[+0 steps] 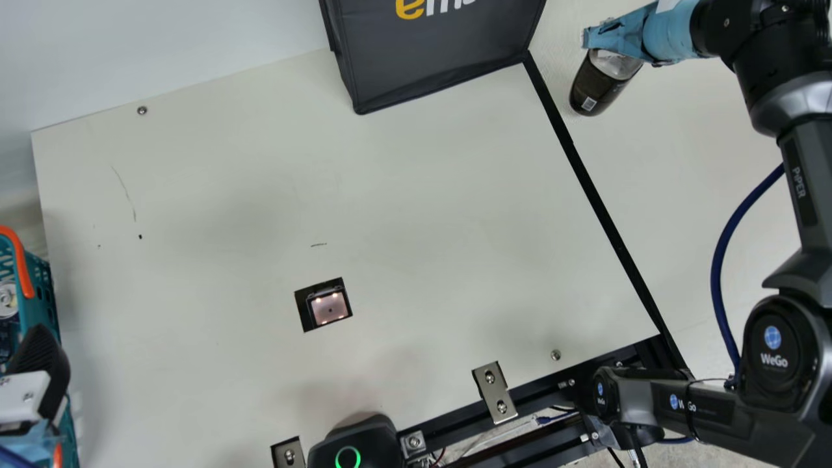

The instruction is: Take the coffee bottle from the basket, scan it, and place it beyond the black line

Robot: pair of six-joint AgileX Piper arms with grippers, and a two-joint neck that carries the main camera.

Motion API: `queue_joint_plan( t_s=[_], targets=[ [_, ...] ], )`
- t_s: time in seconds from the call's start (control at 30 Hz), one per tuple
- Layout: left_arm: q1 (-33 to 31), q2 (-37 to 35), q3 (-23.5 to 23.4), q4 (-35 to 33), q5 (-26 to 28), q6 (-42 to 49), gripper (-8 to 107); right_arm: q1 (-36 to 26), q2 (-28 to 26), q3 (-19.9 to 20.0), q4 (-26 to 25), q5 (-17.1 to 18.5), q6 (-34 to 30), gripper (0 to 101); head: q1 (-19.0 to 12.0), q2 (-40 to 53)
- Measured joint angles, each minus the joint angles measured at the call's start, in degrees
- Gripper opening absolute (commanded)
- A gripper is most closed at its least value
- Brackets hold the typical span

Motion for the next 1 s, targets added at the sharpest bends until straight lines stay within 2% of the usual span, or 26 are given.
queue_joint_plan(
  t_s=[0.57,1.0],
  targets=[
    [0.0,0.0,0.0,0.0,0.0,0.0,90,-1.4,4.2,-1.6,-0.7,-1.8,2.0,0,0.0,0.1],
    [0.0,0.0,0.0,0.0,0.0,0.0,90,-0.8,5.3,-1.8,-1.0,-2.8,4.2,43,0.0,0.0]
  ],
)
